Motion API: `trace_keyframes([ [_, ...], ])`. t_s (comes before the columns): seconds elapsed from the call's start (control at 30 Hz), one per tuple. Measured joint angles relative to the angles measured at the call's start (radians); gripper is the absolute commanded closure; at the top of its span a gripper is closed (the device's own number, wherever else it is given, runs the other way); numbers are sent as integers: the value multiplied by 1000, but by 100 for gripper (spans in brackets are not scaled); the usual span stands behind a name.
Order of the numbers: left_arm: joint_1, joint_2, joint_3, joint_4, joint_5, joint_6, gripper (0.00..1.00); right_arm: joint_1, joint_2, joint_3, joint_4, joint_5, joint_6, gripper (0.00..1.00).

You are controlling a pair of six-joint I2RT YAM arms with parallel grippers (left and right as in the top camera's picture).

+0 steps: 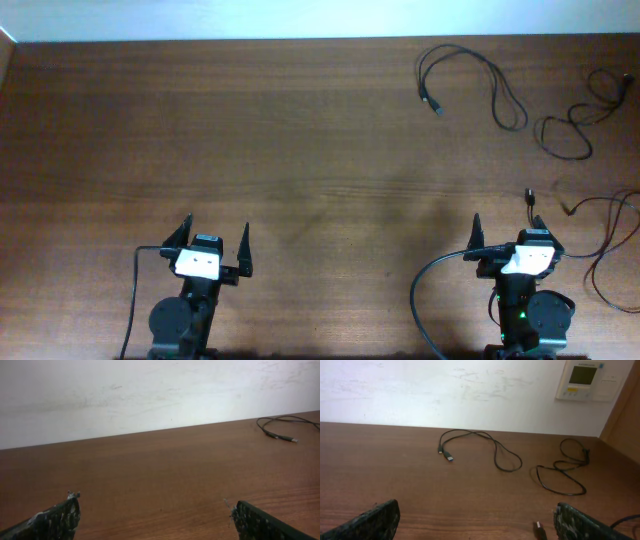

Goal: Untangle cables

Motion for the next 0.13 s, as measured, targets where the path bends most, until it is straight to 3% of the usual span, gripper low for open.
trace_keyframes([
  [0.13, 0, 0, 0, 0, 0, 0, 1, 0, 0, 0, 0, 0, 0, 2],
])
